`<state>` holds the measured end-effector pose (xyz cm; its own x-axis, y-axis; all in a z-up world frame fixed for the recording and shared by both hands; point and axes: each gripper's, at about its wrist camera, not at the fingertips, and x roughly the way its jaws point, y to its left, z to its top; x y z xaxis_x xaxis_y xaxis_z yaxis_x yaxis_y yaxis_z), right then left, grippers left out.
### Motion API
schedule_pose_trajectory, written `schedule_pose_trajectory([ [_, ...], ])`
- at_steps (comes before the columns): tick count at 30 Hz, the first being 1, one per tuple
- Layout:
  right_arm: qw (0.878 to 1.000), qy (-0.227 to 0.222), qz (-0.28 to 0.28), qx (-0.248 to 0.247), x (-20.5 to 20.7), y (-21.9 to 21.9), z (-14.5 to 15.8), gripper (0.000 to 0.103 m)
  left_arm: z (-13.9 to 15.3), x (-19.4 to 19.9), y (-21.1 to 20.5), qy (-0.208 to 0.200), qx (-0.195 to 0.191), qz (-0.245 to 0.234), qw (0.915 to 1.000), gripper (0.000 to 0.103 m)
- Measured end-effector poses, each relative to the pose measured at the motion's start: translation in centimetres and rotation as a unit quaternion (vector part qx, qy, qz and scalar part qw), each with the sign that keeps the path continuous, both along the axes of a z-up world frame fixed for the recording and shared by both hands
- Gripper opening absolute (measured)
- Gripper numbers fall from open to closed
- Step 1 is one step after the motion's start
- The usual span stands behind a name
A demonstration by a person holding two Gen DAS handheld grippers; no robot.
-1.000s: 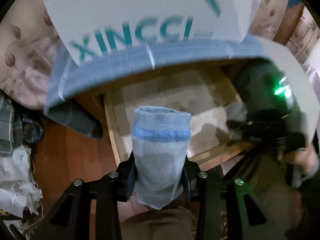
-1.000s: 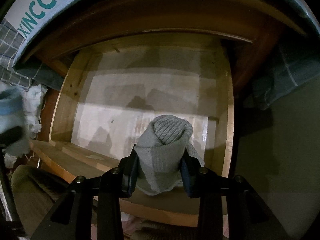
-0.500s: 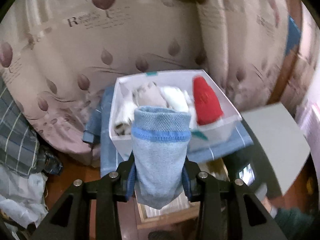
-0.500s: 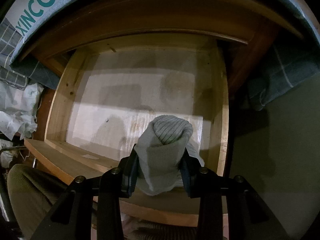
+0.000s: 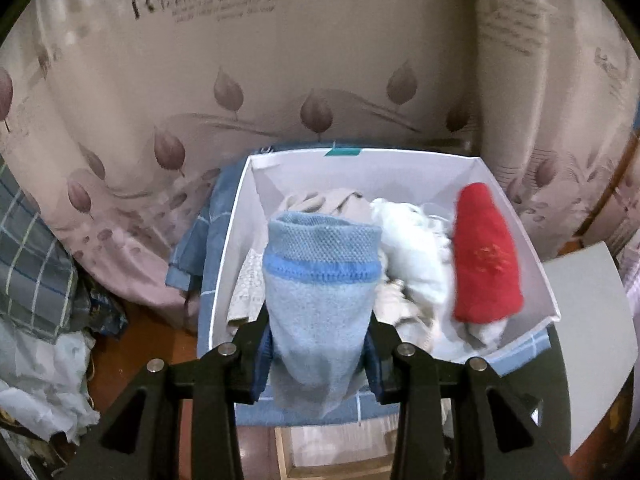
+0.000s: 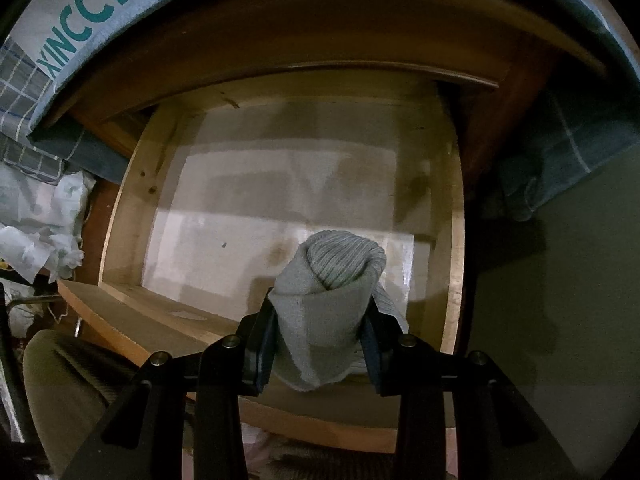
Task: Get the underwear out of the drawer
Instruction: 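Carry the light blue cloth into the white box and open the left gripper, then return the left gripper to the drawer while the right gripper carries the grey sock toward the box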
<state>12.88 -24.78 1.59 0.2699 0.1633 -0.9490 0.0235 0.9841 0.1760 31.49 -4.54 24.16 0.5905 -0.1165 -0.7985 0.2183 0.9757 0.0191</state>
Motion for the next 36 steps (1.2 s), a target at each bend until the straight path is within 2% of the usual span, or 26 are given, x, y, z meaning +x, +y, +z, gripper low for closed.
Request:
schedule_pose_trajectory([
  [3,1.0,0.0,-0.001,0.006,0.0,-0.1,0.1,0.034,-1.0,1.0,-0.3,-0.004,0.009,-0.002,1.0,0.038],
  [8,1.0,0.001,0.001,0.013,0.0,-0.1,0.0,0.034,-3.1,3.1,-0.5,0.011,0.001,0.003,0.9999,0.038],
  [17,1.0,0.003,-0.001,0.02,0.0,-0.1,0.0,0.034,-4.1,6.3,-0.7,0.01,-0.016,0.015,0.9997,0.038],
  [26,1.0,0.004,0.0,0.015,0.2,0.1,-0.2,0.034,-4.0,4.4,-1.2,-0.008,0.004,0.0,1.0,0.046],
  [29,1.0,0.004,0.0,0.011,0.2,0.3,-0.2,0.034,-3.3,3.7,-0.9,-0.008,-0.002,0.001,1.0,0.049],
  [32,1.0,0.004,-0.001,0.006,0.2,0.4,-0.3,0.034,-2.2,2.5,-0.2,-0.015,-0.027,-0.006,0.9995,0.052],
  [36,1.0,0.004,0.0,0.0,0.2,0.5,-0.3,0.034,-0.4,0.2,0.5,-0.04,-0.038,-0.013,0.9984,0.056],
])
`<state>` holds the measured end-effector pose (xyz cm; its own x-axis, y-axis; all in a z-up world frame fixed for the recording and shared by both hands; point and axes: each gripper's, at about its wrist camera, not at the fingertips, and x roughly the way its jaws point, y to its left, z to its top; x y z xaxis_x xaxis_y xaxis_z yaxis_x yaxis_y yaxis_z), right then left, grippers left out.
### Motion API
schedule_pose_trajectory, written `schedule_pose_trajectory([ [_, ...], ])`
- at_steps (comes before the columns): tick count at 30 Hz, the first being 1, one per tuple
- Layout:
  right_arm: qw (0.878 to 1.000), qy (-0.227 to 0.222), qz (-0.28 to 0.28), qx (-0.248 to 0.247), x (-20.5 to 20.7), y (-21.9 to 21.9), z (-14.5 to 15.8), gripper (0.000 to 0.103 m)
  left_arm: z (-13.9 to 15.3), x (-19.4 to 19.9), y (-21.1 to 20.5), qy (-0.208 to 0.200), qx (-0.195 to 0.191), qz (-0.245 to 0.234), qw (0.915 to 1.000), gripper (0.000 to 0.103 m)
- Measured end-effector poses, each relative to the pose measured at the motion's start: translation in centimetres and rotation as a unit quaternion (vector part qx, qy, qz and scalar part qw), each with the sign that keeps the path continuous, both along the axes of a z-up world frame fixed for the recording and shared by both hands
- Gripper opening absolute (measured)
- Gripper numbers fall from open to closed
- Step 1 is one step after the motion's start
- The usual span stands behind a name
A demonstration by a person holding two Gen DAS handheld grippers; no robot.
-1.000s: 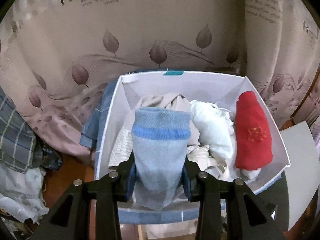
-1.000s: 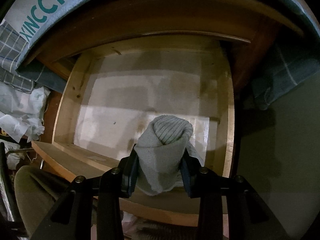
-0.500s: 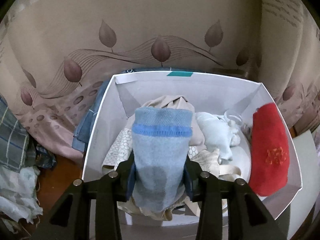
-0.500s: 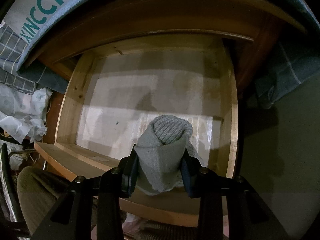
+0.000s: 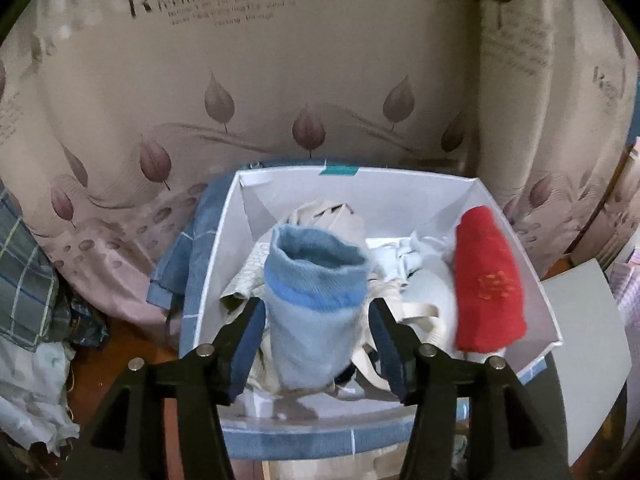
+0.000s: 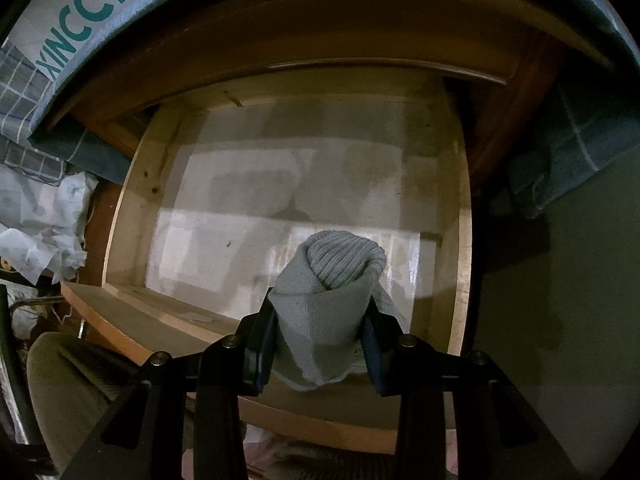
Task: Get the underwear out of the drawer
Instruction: 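Return the left gripper to the drawer while the right gripper carries the grey sock toward the box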
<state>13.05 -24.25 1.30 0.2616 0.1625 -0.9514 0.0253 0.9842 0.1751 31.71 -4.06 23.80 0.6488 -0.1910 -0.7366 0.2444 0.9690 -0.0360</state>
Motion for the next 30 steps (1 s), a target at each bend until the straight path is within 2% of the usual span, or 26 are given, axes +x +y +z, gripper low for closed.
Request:
schedule_pose_trajectory([
  [4,1.0,0.001,0.001,-0.011,0.0,0.1,0.0,0.035,1.1,-3.1,0.9,-0.036,0.003,0.004,0.9993,0.058],
  [7,1.0,0.001,0.0,-0.014,0.0,0.1,0.1,0.035,0.7,-5.8,1.9,-0.05,0.004,0.013,0.9986,0.06],
  [10,1.0,-0.006,0.001,-0.018,-0.1,0.1,0.3,0.035,-1.3,-8.5,2.7,-0.052,0.025,0.026,0.998,0.061],
  [14,1.0,-0.017,-0.004,-0.021,-0.4,-0.1,0.7,0.035,-5.7,-12.2,3.4,-0.058,0.062,0.041,0.9955,0.061],
  [16,0.999,-0.025,-0.008,-0.023,-0.5,-0.3,1.0,0.035,-8.2,-13.3,3.7,-0.044,0.07,0.048,0.9954,0.061],
  [20,0.998,-0.049,-0.01,-0.025,-0.9,-0.5,2.2,0.035,-13.2,-14.3,4.3,0.007,0.058,0.068,0.9959,0.061],
  [23,0.997,-0.064,-0.01,-0.029,-1.2,-0.5,3.5,0.035,-15.9,-14.9,4.6,0.02,0.052,0.085,0.9948,0.062],
  [28,0.996,-0.084,-0.001,-0.024,-1.7,-0.1,6.7,0.035,-18.7,-15.1,4.6,0.043,0.059,0.091,0.9932,0.061],
  [30,0.995,-0.092,0.007,-0.023,-1.9,0.1,8.3,0.035,-19.4,-15.3,4.7,0.038,0.061,0.095,0.9929,0.061],
])
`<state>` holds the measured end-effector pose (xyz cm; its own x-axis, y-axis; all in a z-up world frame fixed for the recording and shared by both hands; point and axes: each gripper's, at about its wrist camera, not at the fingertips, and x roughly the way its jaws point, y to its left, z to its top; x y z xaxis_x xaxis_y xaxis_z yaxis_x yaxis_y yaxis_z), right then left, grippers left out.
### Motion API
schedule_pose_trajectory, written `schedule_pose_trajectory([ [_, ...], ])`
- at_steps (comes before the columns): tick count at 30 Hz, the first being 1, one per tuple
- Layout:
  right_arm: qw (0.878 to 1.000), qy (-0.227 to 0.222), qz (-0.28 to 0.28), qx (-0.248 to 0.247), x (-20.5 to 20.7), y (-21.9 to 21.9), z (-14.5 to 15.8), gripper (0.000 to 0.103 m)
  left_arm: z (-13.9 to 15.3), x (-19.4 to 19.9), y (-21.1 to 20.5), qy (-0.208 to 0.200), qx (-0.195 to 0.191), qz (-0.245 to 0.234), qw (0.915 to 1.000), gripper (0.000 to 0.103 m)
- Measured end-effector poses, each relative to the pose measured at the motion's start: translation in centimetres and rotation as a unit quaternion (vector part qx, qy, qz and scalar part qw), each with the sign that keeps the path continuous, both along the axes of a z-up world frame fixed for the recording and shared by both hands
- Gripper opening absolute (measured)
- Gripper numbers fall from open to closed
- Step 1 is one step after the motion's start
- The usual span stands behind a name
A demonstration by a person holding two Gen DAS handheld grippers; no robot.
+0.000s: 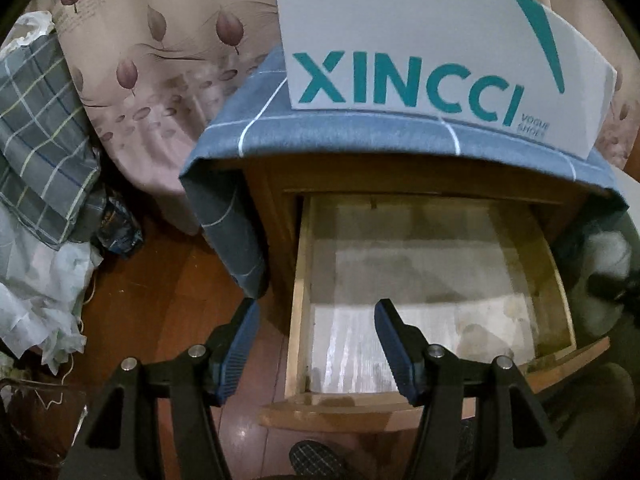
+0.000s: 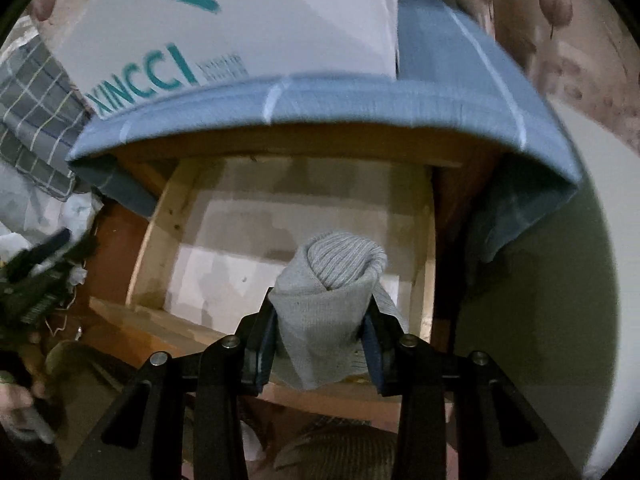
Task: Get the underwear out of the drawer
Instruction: 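Return the left gripper to the drawer while the right gripper carries the grey sock toward the box, then lower the grey sock into the white box and open the right gripper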
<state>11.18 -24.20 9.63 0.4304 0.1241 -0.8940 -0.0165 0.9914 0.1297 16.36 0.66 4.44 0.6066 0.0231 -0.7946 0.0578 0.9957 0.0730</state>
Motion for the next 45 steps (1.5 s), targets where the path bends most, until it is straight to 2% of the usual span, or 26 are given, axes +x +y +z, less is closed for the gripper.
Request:
schedule_pose_trajectory([
  [4,1.0,-0.018,0.015,0.002,-0.3,0.5,3.1,0.035,-0.4,0.1,0.3,0.003,-0.013,0.004,0.9999,0.061],
  [10,0.998,-0.053,0.036,0.003,-0.6,1.3,8.4,0.035,-0.6,-0.1,-0.5,-0.009,0.021,0.001,0.9997,0.061],
  [14,0.995,-0.084,0.05,0.006,-0.3,1.9,12.6,0.035,-0.7,-0.2,-0.9,-0.009,0.029,-0.004,0.9995,0.061],
  [22,0.989,-0.141,0.048,0.002,3.1,2.9,19.5,0.035,-0.7,0.0,0.2,-0.007,0.003,0.012,0.9999,0.061],
  [29,0.989,-0.14,0.039,0.004,8.6,4.0,20.9,0.035,-0.8,0.2,1.5,0.0,-0.029,0.03,0.9991,0.061],
  [36,0.993,-0.11,0.037,-0.019,13.9,6.0,18.5,0.035,-1.0,0.2,2.4,0.006,-0.049,0.045,0.9978,0.061],
  [45,0.992,-0.1,0.035,-0.062,18.0,7.9,16.3,0.037,-1.4,0.6,4.0,0.022,-0.084,0.068,0.9939,0.061],
])
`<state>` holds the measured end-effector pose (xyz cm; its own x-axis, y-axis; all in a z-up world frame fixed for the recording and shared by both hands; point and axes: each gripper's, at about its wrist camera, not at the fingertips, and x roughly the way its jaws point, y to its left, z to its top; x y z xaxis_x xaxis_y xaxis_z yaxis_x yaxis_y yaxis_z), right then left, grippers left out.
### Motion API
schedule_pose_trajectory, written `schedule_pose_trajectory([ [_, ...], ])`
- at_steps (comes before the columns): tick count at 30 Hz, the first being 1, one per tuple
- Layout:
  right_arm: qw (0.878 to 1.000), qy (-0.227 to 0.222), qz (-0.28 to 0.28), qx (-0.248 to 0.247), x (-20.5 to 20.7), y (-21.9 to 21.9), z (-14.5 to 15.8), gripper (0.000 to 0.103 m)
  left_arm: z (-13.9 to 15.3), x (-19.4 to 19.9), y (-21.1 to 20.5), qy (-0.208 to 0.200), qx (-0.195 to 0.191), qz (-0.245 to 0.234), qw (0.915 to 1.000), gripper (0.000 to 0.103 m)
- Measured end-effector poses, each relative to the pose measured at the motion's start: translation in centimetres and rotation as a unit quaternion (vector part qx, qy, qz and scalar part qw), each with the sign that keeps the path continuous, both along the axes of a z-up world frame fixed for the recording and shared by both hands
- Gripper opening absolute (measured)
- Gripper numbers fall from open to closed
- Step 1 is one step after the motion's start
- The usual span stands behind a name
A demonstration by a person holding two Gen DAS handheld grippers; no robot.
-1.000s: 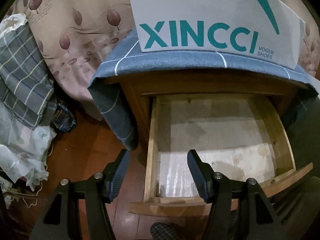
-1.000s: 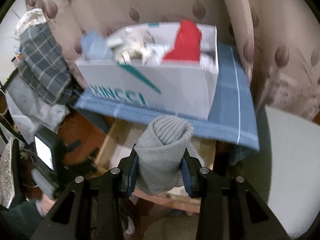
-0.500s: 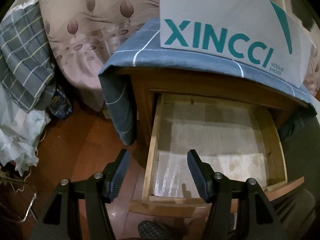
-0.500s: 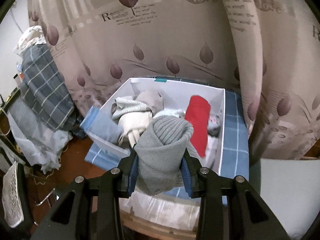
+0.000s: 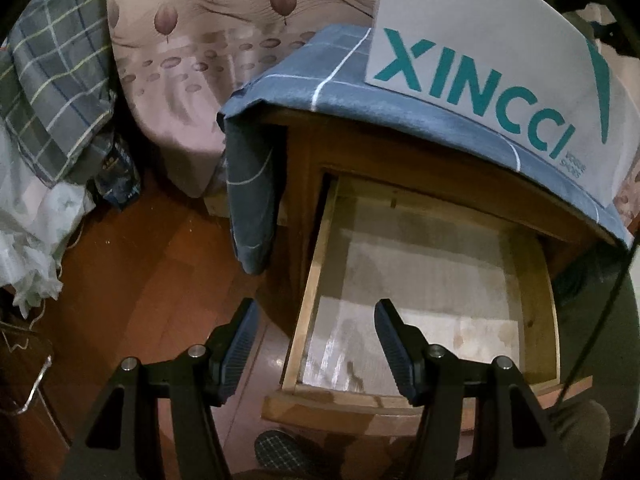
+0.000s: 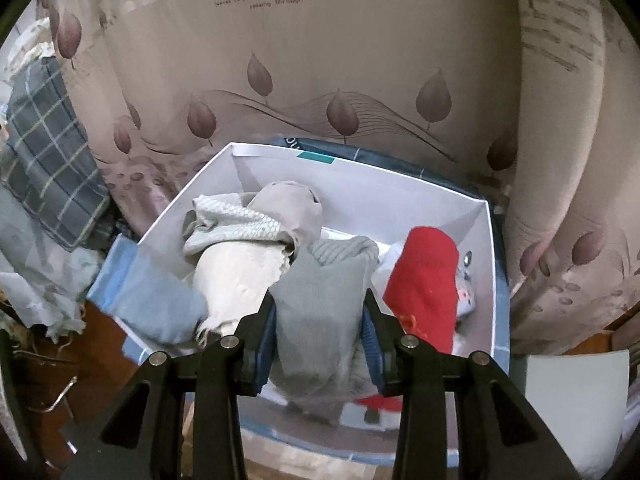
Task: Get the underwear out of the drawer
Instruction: 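Lower the grey sock into the white box and open the right gripper, then return the right gripper to the empty drawer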
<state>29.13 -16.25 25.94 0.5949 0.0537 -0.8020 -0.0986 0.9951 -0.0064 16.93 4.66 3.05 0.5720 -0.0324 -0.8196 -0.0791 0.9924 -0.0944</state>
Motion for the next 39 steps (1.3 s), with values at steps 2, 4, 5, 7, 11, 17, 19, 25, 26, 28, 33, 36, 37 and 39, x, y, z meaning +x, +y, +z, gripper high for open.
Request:
schedule_pose_trajectory([
  [2,1.0,0.005,-0.005,-0.003,0.8,0.3,-0.8,0.038,0.0,0.0,0.1,0.001,0.0,0.003,1.0,0.061],
  [4,1.0,0.01,-0.008,-0.004,1.3,0.5,-1.6,0.039,-0.1,0.0,0.0,0.002,0.002,0.002,1.0,0.061],
  [5,1.0,0.012,-0.01,-0.004,1.5,0.5,-2.0,0.039,-0.1,0.0,0.0,0.002,0.003,0.002,1.0,0.061],
  [7,1.0,0.021,-0.014,0.002,1.9,0.5,-2.9,0.039,-0.1,0.0,0.0,0.003,0.005,0.001,1.0,0.061],
  [11,0.999,0.027,-0.021,0.007,2.2,0.6,-4.2,0.04,-0.2,0.2,0.0,0.008,0.002,0.0,1.0,0.061],
  [17,1.0,0.022,-0.021,0.002,2.1,0.8,-4.4,0.044,-0.4,0.3,-0.1,0.008,0.006,-0.004,0.9999,0.061],
  [19,1.0,0.02,-0.022,-0.002,2.0,0.7,-4.2,0.051,-0.5,0.4,-0.3,0.009,0.009,-0.006,0.9999,0.061],
  [25,1.0,0.006,-0.022,-0.002,0.9,0.1,-2.4,0.069,-0.6,0.3,-0.6,0.011,0.013,-0.009,0.9998,0.061],
  [26,1.0,0.002,-0.023,0.003,0.6,-0.1,-1.9,0.07,-0.6,0.2,-0.7,0.011,0.014,-0.009,0.9998,0.061],
  [28,1.0,-0.011,-0.023,0.014,-0.4,-0.5,-0.5,0.076,-0.7,0.2,-0.7,0.012,0.015,-0.009,0.9998,0.061],
  [33,0.998,-0.06,-0.015,0.02,-4.9,-1.3,2.6,0.089,-0.7,0.4,-0.8,0.018,0.021,-0.005,0.9996,0.061],
  [36,0.996,-0.088,-0.017,0.027,-9.3,-2.1,2.8,0.099,-0.5,0.2,-1.0,0.013,0.023,-0.006,0.9996,0.061],
  [37,0.995,-0.091,-0.018,0.03,-10.3,-2.3,2.5,0.101,-0.4,0.1,-1.2,0.012,0.03,-0.006,0.9995,0.061],
  [39,0.995,-0.087,-0.022,0.038,-13.2,-2.9,0.8,0.102,-0.3,-0.1,-1.4,0.012,0.035,-0.009,0.9993,0.061],
])
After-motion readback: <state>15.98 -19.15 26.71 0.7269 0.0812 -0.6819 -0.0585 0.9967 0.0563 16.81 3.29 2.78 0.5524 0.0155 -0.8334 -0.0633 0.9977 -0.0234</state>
